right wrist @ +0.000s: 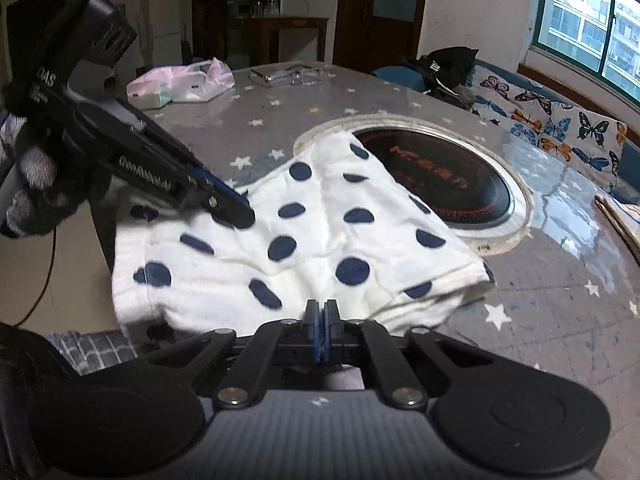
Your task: Fold clothes
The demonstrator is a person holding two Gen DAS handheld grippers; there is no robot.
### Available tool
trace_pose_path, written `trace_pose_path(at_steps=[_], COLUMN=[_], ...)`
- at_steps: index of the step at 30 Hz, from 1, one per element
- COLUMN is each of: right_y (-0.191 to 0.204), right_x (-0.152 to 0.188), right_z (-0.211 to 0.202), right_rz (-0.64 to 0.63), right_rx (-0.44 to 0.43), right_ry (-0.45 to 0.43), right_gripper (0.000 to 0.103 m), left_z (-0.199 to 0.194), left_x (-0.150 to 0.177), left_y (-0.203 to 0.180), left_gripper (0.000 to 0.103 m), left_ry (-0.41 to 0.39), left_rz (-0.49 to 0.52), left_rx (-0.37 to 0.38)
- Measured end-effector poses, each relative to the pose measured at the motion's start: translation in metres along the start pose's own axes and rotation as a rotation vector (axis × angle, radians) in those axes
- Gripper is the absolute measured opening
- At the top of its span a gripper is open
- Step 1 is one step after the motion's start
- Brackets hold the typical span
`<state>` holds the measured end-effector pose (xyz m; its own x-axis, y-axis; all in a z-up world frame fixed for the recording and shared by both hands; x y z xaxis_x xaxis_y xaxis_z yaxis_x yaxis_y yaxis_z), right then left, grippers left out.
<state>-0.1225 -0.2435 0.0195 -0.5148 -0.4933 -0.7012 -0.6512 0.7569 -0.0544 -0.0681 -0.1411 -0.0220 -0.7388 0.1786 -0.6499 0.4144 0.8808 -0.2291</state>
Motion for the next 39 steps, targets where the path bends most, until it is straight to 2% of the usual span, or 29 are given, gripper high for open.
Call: trace_pose_path(at_steps=[3, 5, 8, 9, 10, 15, 19, 24, 29, 34, 39], right_y=[-0.004, -0.008, -0.026, -0.033, -0.041, -0.078, -0.091, -0.078, -0.055, -0.053, -0.053], right_x=[-0.005, -0.010, -0.024, -0.027, -0.030, -0.029, -0.025, -0.062, -0.092, -0.099, -0.097], right_z=[-0.007, -0.012, -0.013, -0.009, -0.006, 0.026, 0.035, 0.044, 0.078, 0.114, 0.089], right_rz=[0.003, 0.010, 0.051, 0.070, 0.088, 0.177, 0.188, 0.121, 0.082, 0.065, 0.061], right_rx=[-0.010, -0.016, 0.015, 0.029, 0.043, 0.102, 0.118, 0.022, -0.093, -0.065, -0.062], right_ry=[-0.011, -0.022, -0.066, -0.071, -0.075, -0.049, -0.019, -0.049, -0.032, 0.019, -0.022], right_gripper=[0.003, 0.009, 0.014, 0.014, 0.014, 0.014, 0.014, 0.015, 0.016, 0.016, 0.018], left_z=[-0.008, -0.015, -0.026, -0.029, -0.031, -0.033, -0.031, -0.034, -0.038, -0.044, -0.056], left_x=[-0.003, -0.003, -0.003, -0.002, -0.001, 0.005, 0.015, 0.019, 0.023, 0.029, 0.029], left_y=[-0.002, -0.005, -0.012, -0.015, -0.019, -0.035, -0.032, -0.033, -0.035, -0.033, -0.026], left_gripper=[0.013, 0.014, 0.029, 0.040, 0.042, 0.042, 0.043, 0.045, 0.046, 0.046, 0.046], left_ry=[-0.017, -0.030, -0.045, -0.050, -0.053, -0.043, -0.013, -0.014, -0.012, -0.011, -0.027], left_rz=[0.008, 0.013, 0.021, 0.023, 0.033, 0.066, 0.054, 0.036, 0.029, 0.013, -0.018], left_rx=[-0.005, -0.001, 0.021, 0.029, 0.035, 0.075, 0.073, 0.074, 0.064, 0.058, 0.049])
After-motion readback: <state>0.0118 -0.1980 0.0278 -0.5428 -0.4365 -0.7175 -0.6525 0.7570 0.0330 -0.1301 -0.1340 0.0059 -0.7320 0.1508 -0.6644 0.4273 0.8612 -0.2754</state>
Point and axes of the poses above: each gripper's, at about its wrist camera, not at the fingertips, and z roughly the way its jaws point, y to its left, x to its underside, the point moved 8 cm from there along z, roughly the way its jaws point
